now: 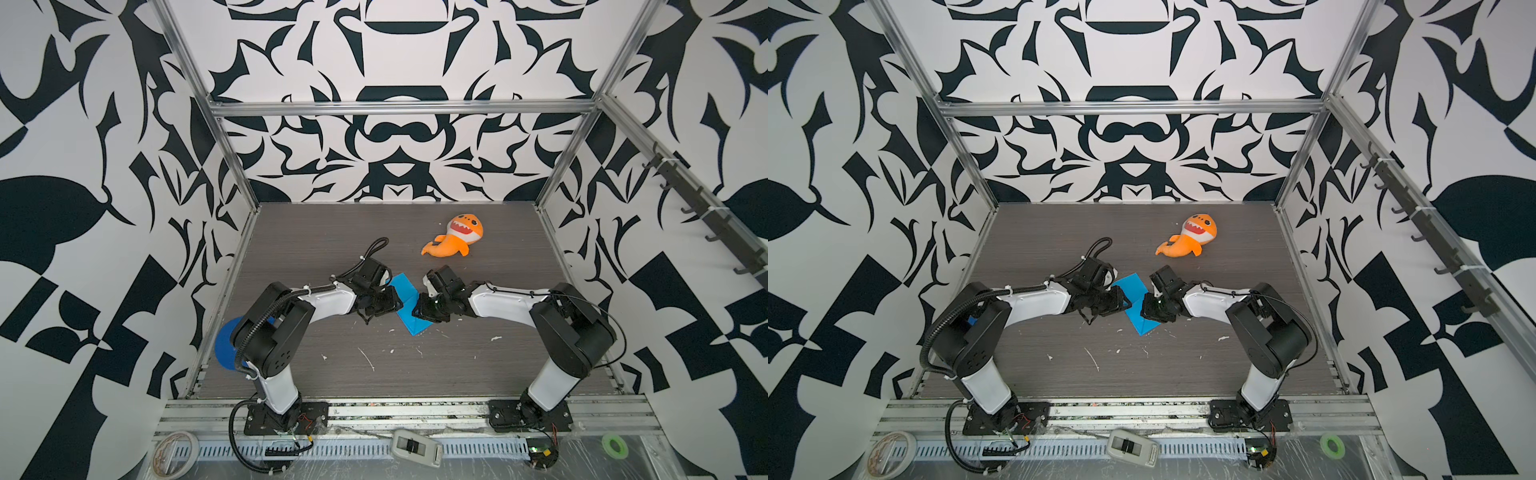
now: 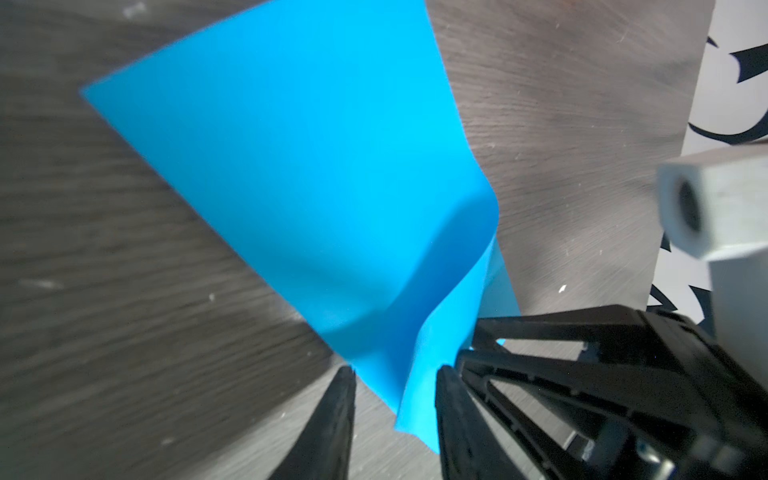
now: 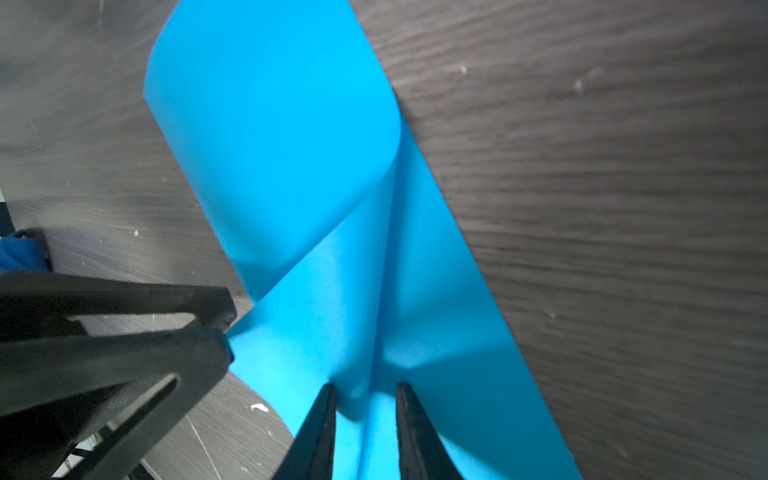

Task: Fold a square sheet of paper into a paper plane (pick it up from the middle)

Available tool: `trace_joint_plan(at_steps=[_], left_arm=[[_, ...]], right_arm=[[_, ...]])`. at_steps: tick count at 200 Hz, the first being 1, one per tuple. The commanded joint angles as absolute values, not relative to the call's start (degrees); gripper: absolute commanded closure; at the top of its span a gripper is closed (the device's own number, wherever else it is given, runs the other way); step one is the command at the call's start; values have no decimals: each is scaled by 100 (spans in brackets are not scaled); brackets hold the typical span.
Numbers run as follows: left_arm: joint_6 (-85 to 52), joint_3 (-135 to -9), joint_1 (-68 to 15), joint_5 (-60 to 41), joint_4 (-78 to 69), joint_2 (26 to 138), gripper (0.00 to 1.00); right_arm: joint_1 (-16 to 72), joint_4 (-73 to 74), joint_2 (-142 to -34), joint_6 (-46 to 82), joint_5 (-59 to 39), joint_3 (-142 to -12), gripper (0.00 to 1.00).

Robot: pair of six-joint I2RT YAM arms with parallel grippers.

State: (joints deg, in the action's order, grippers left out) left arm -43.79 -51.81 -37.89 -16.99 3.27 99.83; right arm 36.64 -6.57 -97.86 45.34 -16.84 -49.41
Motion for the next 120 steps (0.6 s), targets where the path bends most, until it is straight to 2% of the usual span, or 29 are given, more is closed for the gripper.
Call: trace_joint_plan(at_steps=[1, 41, 89, 120], left_arm=[[-4277, -5093, -3788, -1768, 257, 10054, 65], [-4332, -5017, -3788, -2081, -105, 10138, 78], [-4229, -5150, -3788, -1878, 131, 10273, 93], [-4126, -5238, -3788, -1718, 279, 10309, 98]], right_arm=[[3694, -1132, -10044, 4641, -1279, -4843, 70], [3692, -1212, -10068, 4676, -1246, -4869, 70], [3692, -1340, -10125, 4670, -1193, -4889, 69], [3700, -1436, -10168, 4599, -1125, -4897, 69]])
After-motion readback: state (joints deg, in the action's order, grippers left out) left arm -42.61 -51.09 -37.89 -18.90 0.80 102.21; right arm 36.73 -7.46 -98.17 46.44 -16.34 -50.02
